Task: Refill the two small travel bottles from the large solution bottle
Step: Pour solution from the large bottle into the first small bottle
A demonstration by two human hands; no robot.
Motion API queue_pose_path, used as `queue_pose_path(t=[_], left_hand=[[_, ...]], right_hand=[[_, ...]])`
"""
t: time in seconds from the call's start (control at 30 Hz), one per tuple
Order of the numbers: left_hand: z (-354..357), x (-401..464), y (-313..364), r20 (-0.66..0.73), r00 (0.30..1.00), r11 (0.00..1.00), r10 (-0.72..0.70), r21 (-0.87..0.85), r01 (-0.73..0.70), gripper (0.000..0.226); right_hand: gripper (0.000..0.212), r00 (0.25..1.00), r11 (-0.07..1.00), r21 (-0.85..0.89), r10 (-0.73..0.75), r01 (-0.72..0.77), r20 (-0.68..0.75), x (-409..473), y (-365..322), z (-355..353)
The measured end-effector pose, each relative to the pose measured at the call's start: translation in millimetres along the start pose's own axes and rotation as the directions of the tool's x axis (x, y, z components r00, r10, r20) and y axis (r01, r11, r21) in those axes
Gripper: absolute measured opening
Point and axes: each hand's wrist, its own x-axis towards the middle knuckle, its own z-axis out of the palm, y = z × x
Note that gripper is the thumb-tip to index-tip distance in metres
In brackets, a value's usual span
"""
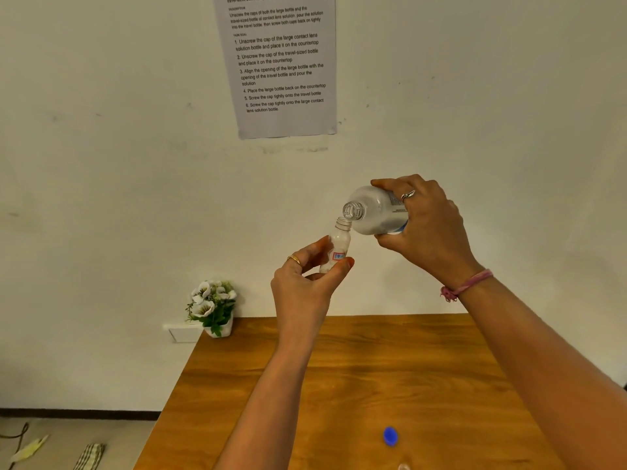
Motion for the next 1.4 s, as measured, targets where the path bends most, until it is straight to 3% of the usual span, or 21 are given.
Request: queue_pose_path(t=[0.63,1.4], left_hand=[[-7.3,1.8,-3.2,0.004,1.000,0.999,-0.023,-0.049,0.023,0.037],[-16.2,4.8,-6.5,0.001,1.000,0.998,-0.030,-0.056,0.030,0.039]], right_hand=[[0.064,0.975,0.970,-0.179,-0.187,0.165,-0.118,6.9,-6.0,2.0],[0.061,0.949,0.945,-0.240,-0.268,0.225,-0.168,15.0,-13.3,12.3]])
